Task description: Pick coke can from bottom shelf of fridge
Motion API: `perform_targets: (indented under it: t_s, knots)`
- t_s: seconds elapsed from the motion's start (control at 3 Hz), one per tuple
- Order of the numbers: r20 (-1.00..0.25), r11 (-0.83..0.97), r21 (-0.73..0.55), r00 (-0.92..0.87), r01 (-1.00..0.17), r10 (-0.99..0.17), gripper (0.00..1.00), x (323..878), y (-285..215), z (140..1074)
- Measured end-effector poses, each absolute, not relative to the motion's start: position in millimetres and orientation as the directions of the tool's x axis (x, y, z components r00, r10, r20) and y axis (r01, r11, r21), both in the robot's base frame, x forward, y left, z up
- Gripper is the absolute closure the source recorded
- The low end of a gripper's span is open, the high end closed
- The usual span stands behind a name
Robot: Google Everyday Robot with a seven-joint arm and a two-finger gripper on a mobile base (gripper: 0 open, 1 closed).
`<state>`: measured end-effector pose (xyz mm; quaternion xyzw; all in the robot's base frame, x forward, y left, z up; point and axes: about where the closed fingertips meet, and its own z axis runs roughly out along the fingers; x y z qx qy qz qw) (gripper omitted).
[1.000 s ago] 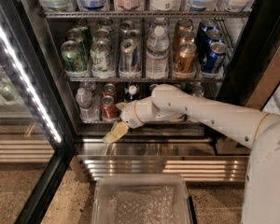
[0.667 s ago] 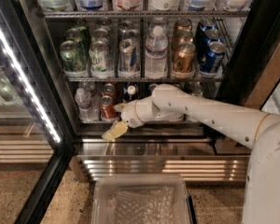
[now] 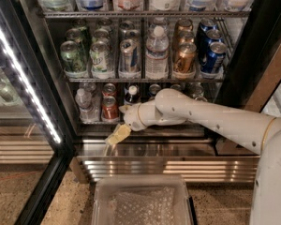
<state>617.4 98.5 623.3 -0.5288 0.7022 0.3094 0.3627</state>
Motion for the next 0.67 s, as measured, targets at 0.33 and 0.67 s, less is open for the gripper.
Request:
perform_targets:
  t_s: [0.33, 0.67]
  knots:
    - [-0.836, 0.312, 0.014, -0.182, -0.950, -0.517, 0.04, 622.6, 87.1, 623.5]
    - [-0.835, 0.353, -0.009, -0.188, -0.935, -0.517, 0.10, 628.8, 80.1, 621.4]
